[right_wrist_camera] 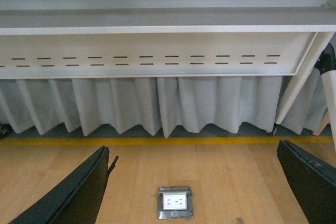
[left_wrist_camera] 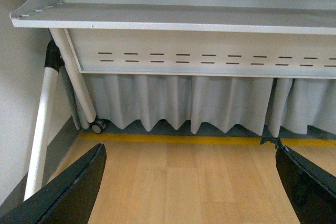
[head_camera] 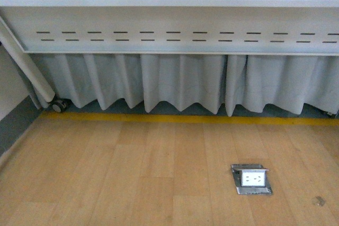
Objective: Open oven
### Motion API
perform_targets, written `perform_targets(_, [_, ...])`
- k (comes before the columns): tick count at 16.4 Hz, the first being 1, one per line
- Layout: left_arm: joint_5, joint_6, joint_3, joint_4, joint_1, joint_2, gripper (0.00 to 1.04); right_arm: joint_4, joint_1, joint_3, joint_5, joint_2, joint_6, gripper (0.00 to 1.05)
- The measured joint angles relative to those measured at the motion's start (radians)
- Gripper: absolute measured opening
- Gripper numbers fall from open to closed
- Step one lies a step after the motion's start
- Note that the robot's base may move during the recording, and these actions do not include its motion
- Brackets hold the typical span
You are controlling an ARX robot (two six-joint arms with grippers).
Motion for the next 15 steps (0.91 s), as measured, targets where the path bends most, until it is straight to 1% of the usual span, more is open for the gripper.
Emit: perform_targets(15, [0.000, 0.000, 0.000, 0.000, 0.000, 0.000, 0.98, 0.000, 0.000, 0.000, 0.000, 0.000, 0.000, 0.98])
